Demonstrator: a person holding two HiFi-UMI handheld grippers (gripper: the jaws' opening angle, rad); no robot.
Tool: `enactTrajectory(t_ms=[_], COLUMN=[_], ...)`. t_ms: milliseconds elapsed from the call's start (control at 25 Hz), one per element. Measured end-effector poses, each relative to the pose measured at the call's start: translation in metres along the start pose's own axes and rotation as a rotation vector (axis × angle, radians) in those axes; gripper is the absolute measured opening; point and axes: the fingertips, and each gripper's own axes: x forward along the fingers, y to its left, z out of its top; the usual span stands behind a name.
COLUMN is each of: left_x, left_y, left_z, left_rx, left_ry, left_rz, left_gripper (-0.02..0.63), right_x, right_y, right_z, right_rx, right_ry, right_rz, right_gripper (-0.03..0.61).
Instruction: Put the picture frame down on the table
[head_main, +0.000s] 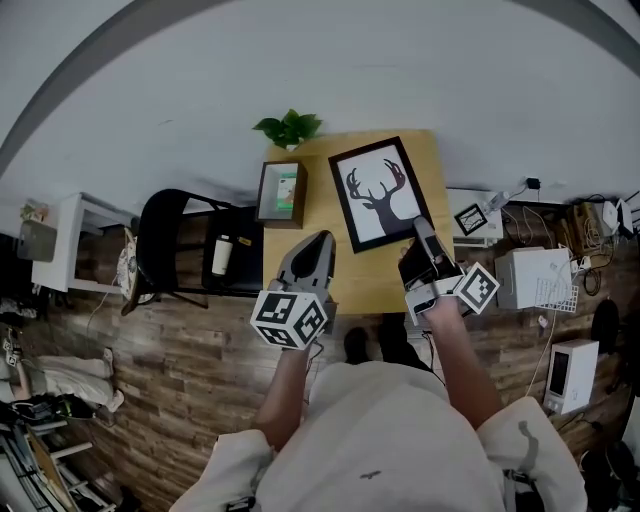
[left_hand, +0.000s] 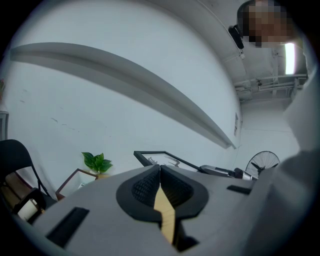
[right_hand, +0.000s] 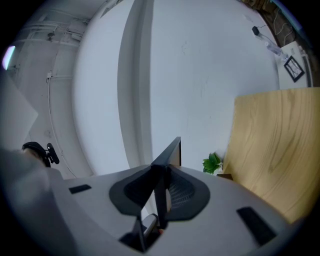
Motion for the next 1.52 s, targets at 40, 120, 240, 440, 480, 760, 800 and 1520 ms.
enactTrajectory(t_ms=[40,120,240,440,480,760,800,1520], left_x=[0.002,0.007,0.018,0.037,0.04,0.063,0.065,0.06], left_y=[0.001,0.004,0.01,0.014,0.014,0.012,0.011,0.034], left_z=[-0.001,-0.003,-0.002,-0.004,-0.006,-0.018,-0.021,-0.057], left_rx=[-0.003,-0.012,-0.022,-0.03,-0.031,-0.053,-0.053,-0.098], left_ry=[0.001,0.0,-0.003,0.002,0.005,0.022,0.025,0.07], left_rz=[0.011,0.035,0.065,0.105,0.112,0.151,0.155,0.223], left_gripper=[0.008,0.008,0.008,0.008,0.008,0.008,0.008,0.008], right_x=[0.002,0.007,0.017,0.032,0.034,0.044,0.045,0.04], right_y=[-0.004,-0.013,-0.029,-0.055,-0.061,-0.1,-0.105,-0.17], right_z=[0.002,0.005,0.012,0.024,0.025,0.031,0.03,0.014], right_rx=[0.004,0.014,0.026,0.047,0.049,0.034,0.033,0.06], right_ry=[0.01,0.029,0.055,0.095,0.106,0.189,0.201,0.247], right_rz=[-0.002,-0.011,-0.026,-0.052,-0.059,-0.116,-0.124,-0.227], right_gripper=[0.061,0.061,0.061,0.061,0.061,0.061,0.061,0.063])
